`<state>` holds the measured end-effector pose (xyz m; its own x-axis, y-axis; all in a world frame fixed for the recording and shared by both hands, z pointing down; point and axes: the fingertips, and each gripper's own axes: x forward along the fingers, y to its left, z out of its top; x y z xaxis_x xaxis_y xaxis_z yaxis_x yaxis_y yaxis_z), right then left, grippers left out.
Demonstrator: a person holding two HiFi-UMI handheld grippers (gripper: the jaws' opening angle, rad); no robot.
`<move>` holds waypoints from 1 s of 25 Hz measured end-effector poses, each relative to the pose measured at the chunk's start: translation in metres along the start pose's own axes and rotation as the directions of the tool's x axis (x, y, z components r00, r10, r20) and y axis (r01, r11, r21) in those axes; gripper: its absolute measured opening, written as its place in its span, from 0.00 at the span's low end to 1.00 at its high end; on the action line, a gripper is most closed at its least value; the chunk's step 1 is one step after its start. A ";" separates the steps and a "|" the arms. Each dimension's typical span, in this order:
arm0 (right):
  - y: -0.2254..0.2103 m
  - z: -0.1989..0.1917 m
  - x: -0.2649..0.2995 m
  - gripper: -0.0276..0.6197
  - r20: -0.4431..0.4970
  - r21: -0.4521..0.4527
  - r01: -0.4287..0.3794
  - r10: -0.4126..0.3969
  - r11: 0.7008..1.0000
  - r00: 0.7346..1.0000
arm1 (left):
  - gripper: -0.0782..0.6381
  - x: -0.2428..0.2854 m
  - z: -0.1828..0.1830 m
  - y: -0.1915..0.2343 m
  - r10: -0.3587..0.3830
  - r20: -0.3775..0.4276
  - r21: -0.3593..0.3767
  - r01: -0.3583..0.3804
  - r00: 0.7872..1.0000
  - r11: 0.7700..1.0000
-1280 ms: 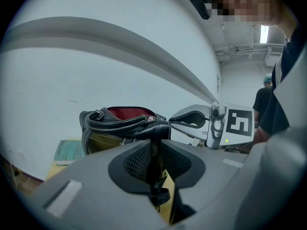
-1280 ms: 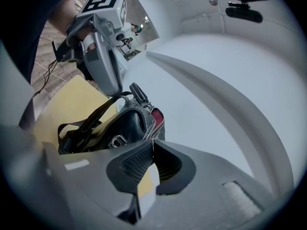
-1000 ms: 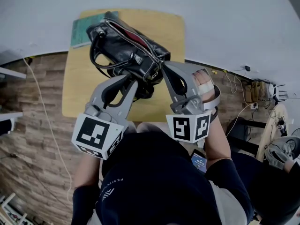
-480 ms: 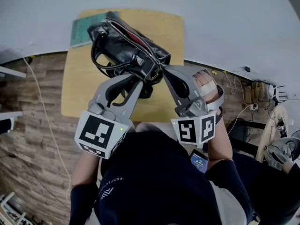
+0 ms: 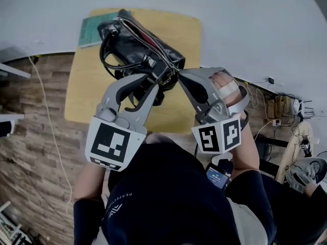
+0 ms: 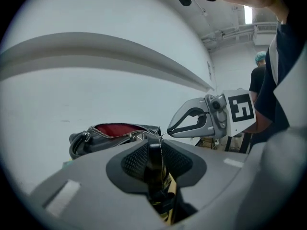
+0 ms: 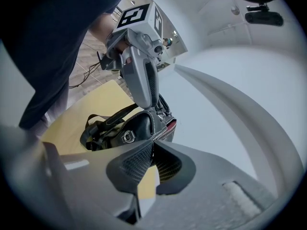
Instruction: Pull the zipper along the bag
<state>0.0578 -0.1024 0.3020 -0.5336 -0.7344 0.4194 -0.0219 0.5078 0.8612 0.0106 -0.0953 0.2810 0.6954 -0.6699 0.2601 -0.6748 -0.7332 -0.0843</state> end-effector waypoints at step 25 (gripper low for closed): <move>-0.002 -0.007 -0.004 0.06 0.103 -0.122 -0.181 0.194 0.976 0.976 | 0.26 0.034 0.008 -0.022 0.274 -0.135 0.662 -0.120 0.952 0.740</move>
<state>0.0659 -0.1037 0.3007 -0.6116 -0.5718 0.5469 0.1785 0.5737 0.7994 0.0511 -0.1030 0.2840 0.4439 -0.8232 0.3540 -0.4189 -0.5399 -0.7301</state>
